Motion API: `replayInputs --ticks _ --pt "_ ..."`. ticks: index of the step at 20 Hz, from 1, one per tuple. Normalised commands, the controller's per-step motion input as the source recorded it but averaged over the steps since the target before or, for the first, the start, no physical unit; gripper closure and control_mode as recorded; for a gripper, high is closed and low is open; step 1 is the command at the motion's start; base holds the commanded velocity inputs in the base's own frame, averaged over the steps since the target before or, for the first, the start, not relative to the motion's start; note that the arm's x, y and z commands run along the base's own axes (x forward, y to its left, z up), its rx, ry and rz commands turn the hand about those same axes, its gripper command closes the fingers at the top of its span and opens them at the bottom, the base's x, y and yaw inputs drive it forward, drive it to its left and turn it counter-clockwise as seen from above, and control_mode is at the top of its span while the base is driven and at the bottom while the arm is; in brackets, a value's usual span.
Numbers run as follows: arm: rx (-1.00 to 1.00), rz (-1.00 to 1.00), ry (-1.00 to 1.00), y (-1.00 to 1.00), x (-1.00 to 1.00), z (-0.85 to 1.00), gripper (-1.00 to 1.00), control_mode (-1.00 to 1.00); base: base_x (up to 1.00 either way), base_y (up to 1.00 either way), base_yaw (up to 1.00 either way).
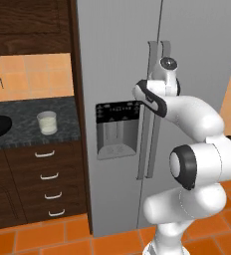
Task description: Grab a lemon wedge from the fridge and one ice cube from the ice bowl, and put them in the glass of lemonade.
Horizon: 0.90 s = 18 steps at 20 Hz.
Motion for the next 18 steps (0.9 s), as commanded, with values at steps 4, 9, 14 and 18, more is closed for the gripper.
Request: replayInputs --ticks 4,9,14,18 --pt "0.0 0.0 0.0 0.0 0.5 -0.09 -1.0 -1.0 0.0 0.0 0.0" --pt "0.01 -0.06 0.0 0.0 0.46 0.0 -1.0 -1.0 0.0 0.0 0.0" --pt "0.01 -0.05 0.0 -0.01 0.15 -0.04 -1.0 -1.0 0.0 0.0 0.0" --pt "0.0 0.0 0.01 0.0 0.17 0.0 1.0 -1.0 0.0 0.0 0.0"
